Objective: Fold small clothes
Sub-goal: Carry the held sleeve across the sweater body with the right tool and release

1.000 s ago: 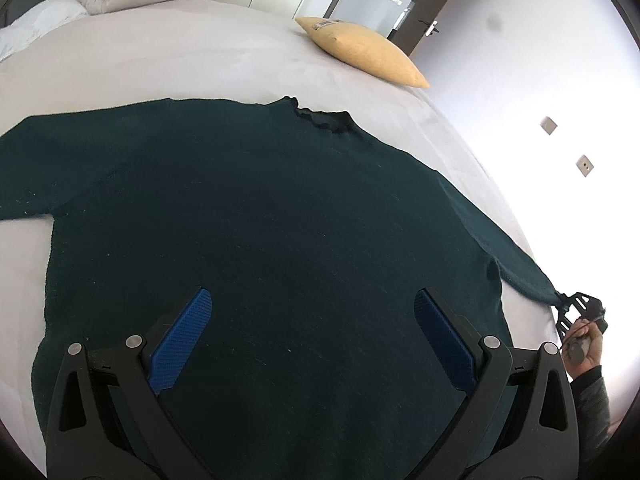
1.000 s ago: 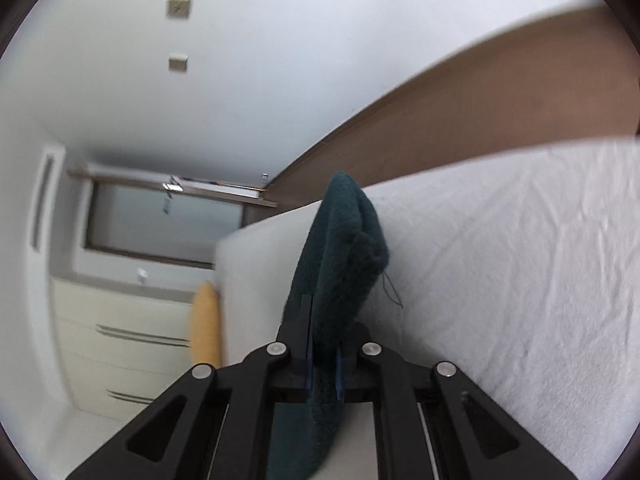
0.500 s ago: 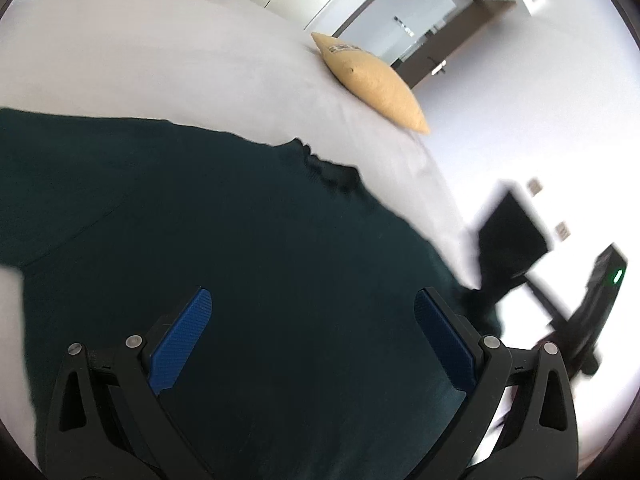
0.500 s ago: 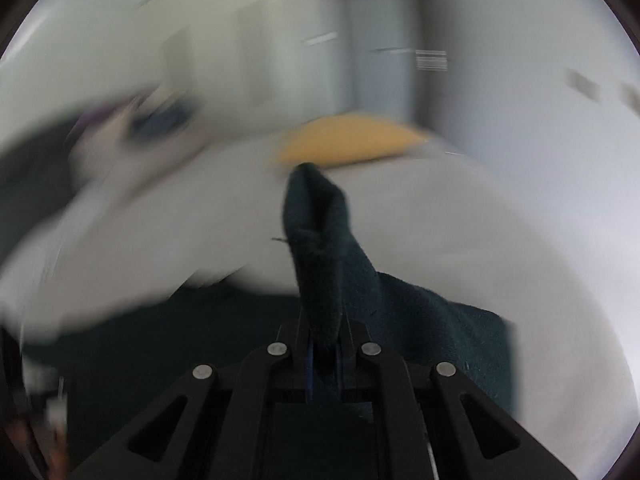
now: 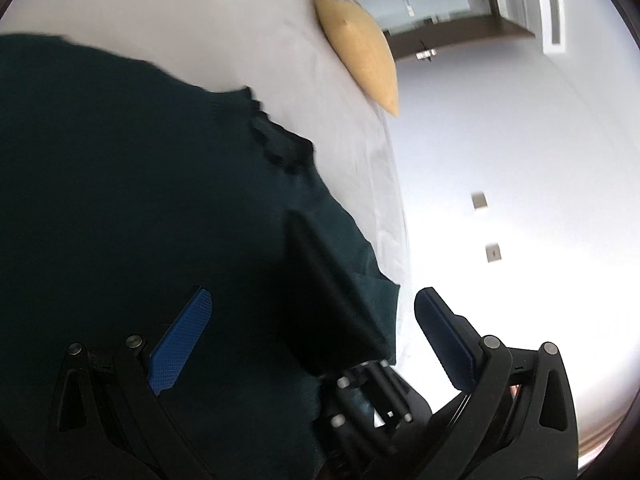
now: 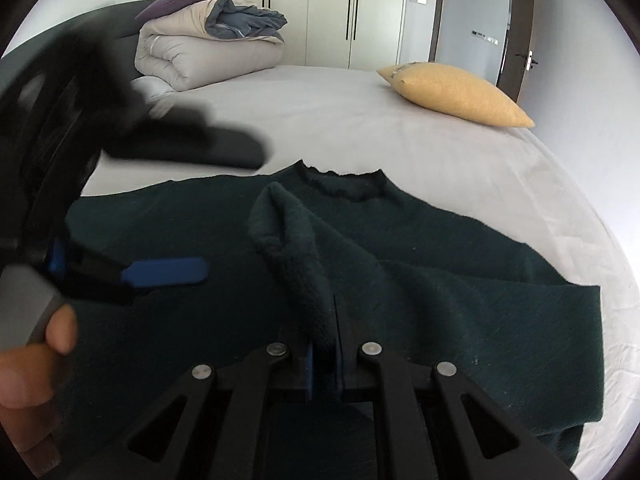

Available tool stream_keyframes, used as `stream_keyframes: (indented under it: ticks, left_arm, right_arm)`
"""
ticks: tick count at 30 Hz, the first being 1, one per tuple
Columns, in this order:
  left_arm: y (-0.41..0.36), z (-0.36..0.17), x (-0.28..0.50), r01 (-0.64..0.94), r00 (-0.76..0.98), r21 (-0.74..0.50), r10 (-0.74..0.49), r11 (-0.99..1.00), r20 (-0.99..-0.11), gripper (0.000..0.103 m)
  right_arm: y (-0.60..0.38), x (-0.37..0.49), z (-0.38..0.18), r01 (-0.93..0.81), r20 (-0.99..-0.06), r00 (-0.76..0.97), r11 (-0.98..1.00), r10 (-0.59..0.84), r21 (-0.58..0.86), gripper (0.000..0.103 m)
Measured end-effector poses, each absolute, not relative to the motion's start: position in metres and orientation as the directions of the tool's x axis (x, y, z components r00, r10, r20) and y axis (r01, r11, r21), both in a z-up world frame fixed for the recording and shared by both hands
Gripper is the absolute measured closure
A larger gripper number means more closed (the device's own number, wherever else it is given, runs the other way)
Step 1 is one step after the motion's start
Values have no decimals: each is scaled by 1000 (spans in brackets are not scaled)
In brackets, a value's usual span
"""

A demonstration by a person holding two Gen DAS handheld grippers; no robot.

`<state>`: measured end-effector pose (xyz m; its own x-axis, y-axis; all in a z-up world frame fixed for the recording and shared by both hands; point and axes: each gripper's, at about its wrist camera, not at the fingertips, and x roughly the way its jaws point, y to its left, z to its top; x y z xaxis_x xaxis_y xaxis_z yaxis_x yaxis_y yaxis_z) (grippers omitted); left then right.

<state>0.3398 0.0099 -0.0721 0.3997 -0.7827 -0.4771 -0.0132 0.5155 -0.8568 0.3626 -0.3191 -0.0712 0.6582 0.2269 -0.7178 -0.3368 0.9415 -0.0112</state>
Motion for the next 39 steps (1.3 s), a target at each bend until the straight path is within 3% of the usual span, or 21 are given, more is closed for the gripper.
stream_keyframes:
  ticks: [4,5,6,8,11,14,16,20,25,30,39]
  left_arm:
    - [-3,-75,362,-14,337,-827,-776,562,-533,0]
    - [-5,-77,367,-21,328,-820,-771,572,-546,7]
    - [-7,-79,372,-27,314,-816,-770,577,-555,15]
    - [-11,-86,381,-47,272,-804,-767,593,-581,62]
    - [-12,-96,380,-49,252,-787,-755,615,-606,80]
    - [-9,-98,379,-47,269,-784,-748,618,-606,95]
    - [-6,-94,383,-23,286,-775,-738,632,-611,96]
    - [8,-75,367,11,334,-744,-703,668,-627,97]
    - [36,-52,367,22,403,-709,-656,705,-639,97]
    - [53,-51,369,21,425,-693,-634,721,-646,97]
    - [72,-74,366,4,429,-673,-609,740,-667,97]
  right_arm:
    - [-312,366,-73,-337,-727,643,942,241,15,93]
    - [-312,365,-73,-337,-728,640,941,245,20,93]
    - [-312,364,-74,-336,-730,638,942,247,26,92]
    - [-314,364,-75,-335,-732,629,941,261,48,89]
    - [-320,363,-75,-327,-735,614,940,288,96,84]
    - [-336,354,-73,-299,-729,594,935,340,193,62]
    - [-361,338,-72,-252,-701,589,916,402,313,45]
    - [-423,306,-83,-117,-607,600,808,521,578,37]
    - [-519,305,-114,117,-467,684,548,560,829,29]
    - [-568,311,-115,183,-375,783,392,496,901,28]
    - [-568,310,-133,206,-222,789,92,573,974,23]
